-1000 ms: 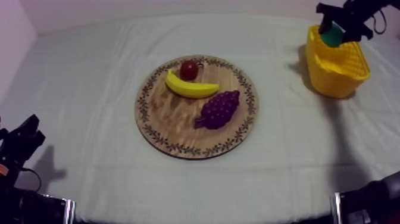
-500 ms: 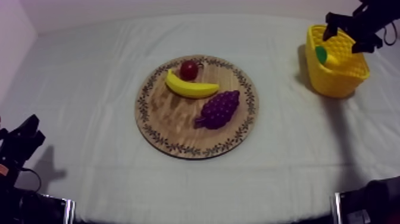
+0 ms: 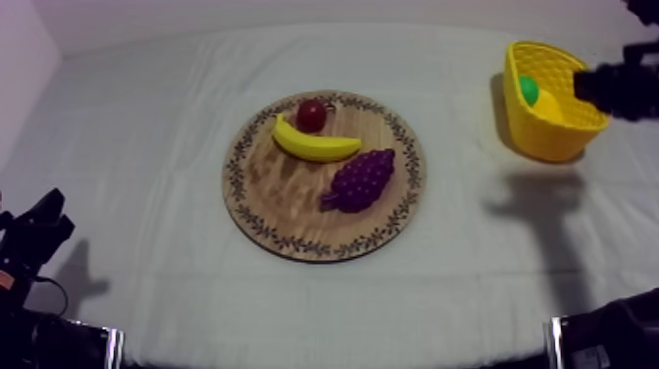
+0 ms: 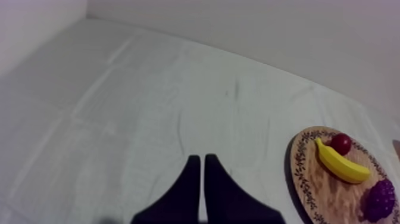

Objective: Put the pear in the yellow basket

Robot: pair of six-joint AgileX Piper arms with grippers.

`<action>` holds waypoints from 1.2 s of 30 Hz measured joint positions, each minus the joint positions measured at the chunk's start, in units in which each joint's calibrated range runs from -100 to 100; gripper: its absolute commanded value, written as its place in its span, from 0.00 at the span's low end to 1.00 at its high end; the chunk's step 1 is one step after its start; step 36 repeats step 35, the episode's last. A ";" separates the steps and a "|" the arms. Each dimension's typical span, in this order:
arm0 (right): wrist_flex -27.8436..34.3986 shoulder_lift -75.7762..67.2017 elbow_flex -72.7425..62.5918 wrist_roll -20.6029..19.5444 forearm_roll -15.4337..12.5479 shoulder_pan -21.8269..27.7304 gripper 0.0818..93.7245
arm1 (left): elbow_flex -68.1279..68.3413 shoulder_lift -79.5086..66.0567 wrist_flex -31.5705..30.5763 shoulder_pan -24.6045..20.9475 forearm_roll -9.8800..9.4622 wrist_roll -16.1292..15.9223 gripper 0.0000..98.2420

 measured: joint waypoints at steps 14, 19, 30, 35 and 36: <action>-10.77 -35.73 37.29 1.12 -0.06 2.29 0.13 | 0.00 0.00 0.00 0.00 0.00 0.00 0.00; -8.83 -42.97 43.47 1.46 -1.22 3.38 0.14 | 0.00 0.00 0.00 0.00 0.00 0.00 0.00; -10.54 -52.70 44.42 6.85 -1.49 3.41 0.01 | 0.00 0.00 0.00 0.00 0.00 0.00 0.00; -10.58 -54.71 44.46 8.69 -1.49 3.78 0.01 | 0.00 0.00 0.00 0.00 0.00 0.00 0.00; -10.58 -54.71 44.46 8.69 -1.49 3.78 0.01 | 0.00 0.00 0.00 0.00 0.00 0.00 0.00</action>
